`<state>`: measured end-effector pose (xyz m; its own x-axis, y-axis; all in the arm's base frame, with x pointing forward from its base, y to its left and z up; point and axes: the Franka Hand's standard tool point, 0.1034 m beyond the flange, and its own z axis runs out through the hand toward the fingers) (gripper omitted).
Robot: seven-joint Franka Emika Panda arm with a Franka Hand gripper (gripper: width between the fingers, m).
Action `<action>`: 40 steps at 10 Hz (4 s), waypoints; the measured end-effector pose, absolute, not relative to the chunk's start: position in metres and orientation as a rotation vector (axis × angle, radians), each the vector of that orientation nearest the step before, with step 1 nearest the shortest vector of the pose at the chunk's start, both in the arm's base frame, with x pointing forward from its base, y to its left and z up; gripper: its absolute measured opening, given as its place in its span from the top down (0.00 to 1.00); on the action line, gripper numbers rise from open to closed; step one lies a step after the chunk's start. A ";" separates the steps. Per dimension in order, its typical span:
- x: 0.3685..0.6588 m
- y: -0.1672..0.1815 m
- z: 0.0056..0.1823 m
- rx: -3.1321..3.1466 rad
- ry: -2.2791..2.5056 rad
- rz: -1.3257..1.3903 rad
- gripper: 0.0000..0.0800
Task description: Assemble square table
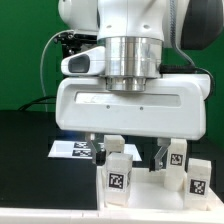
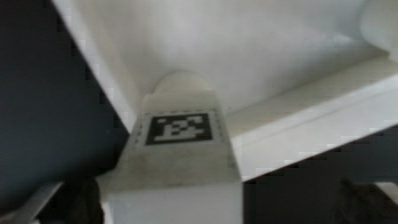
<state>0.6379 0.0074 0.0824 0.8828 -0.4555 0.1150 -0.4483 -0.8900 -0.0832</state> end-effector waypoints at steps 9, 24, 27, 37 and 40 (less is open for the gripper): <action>0.636 -0.005 0.081 -2.318 1.895 -0.112 0.63; 0.637 0.008 0.080 -3.053 0.624 -0.194 0.19; 0.637 0.009 0.079 -2.991 0.840 -0.188 0.39; 0.635 0.006 0.076 -1.849 2.319 -0.039 0.64; 0.634 0.008 0.075 -1.965 2.234 -0.051 0.33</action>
Offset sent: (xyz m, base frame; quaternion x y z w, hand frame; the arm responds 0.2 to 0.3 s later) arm 0.0000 0.0000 0.0000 0.0000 0.0000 0.1938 0.9810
